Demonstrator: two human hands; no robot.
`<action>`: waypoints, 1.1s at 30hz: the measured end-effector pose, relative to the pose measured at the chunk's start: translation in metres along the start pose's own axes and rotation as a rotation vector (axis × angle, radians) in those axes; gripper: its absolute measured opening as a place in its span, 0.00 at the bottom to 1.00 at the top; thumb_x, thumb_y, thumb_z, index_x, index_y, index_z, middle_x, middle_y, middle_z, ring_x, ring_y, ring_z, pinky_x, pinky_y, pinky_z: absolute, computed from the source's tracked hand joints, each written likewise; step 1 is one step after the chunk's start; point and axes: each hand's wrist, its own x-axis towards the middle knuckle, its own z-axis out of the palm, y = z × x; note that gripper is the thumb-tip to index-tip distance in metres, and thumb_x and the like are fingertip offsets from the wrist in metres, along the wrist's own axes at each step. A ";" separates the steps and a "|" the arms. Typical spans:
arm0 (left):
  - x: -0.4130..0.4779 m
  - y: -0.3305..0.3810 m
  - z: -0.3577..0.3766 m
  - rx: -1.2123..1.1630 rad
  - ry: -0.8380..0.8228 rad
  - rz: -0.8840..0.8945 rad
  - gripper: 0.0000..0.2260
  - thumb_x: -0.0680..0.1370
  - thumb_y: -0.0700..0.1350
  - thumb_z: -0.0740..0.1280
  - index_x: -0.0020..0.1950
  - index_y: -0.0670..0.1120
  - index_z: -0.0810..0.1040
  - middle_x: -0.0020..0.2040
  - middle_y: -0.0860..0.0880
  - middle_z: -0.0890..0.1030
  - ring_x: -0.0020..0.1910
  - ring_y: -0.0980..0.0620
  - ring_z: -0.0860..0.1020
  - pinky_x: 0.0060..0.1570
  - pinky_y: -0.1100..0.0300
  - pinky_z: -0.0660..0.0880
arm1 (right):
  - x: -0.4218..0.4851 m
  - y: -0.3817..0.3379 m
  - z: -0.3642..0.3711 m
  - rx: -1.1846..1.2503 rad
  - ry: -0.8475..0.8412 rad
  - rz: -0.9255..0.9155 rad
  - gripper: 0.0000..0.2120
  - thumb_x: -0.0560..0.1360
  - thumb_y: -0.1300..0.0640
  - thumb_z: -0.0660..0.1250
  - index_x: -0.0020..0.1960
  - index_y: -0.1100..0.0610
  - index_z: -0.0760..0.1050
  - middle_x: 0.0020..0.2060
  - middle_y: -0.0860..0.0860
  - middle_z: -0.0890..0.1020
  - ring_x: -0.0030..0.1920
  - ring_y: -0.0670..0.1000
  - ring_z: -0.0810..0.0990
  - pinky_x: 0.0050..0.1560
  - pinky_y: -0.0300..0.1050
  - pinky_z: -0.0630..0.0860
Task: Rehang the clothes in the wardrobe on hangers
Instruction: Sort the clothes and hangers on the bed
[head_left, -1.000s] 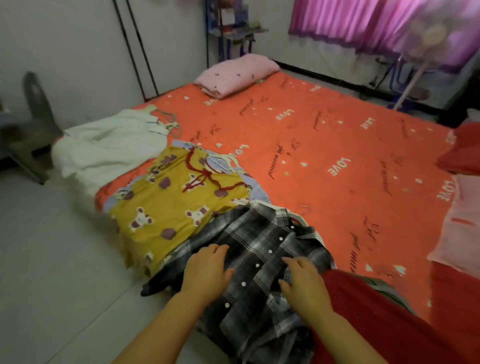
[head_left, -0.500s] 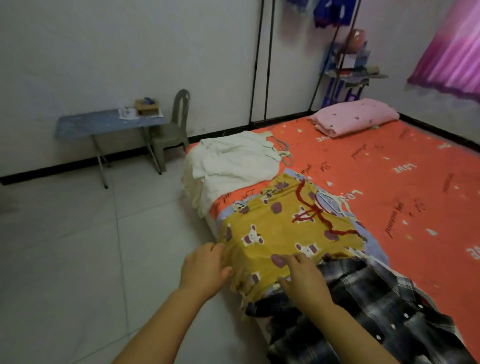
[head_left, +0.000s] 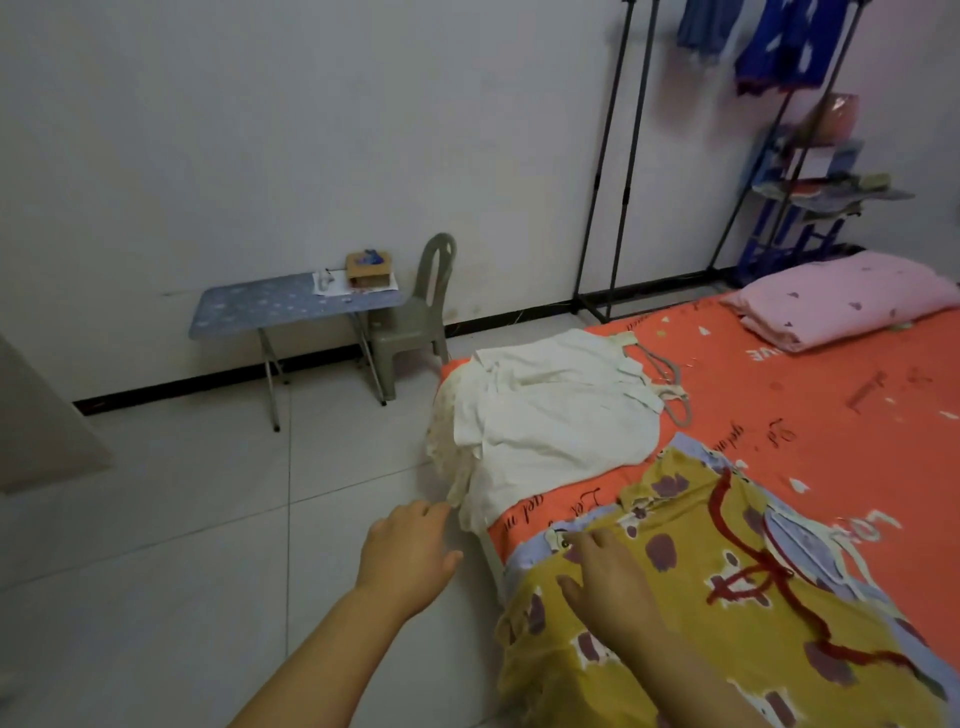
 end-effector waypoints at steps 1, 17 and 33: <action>0.016 -0.005 -0.003 -0.009 0.003 0.004 0.24 0.77 0.57 0.61 0.70 0.52 0.64 0.65 0.50 0.72 0.63 0.50 0.70 0.60 0.55 0.67 | 0.018 -0.002 -0.002 0.001 0.000 -0.002 0.24 0.77 0.49 0.61 0.72 0.50 0.62 0.67 0.49 0.68 0.65 0.50 0.69 0.61 0.41 0.67; 0.324 -0.091 -0.011 -0.060 -0.067 0.273 0.21 0.76 0.57 0.61 0.68 0.53 0.67 0.62 0.51 0.74 0.58 0.49 0.73 0.54 0.56 0.70 | 0.272 -0.031 0.005 0.037 0.001 0.315 0.26 0.78 0.47 0.61 0.73 0.51 0.61 0.67 0.51 0.67 0.66 0.52 0.68 0.64 0.43 0.67; 0.579 -0.017 0.010 0.083 -0.245 0.590 0.24 0.78 0.57 0.59 0.72 0.51 0.61 0.68 0.51 0.69 0.65 0.50 0.68 0.61 0.55 0.65 | 0.440 0.056 -0.003 0.208 0.041 0.660 0.25 0.78 0.49 0.61 0.72 0.51 0.61 0.66 0.50 0.67 0.65 0.52 0.68 0.62 0.42 0.67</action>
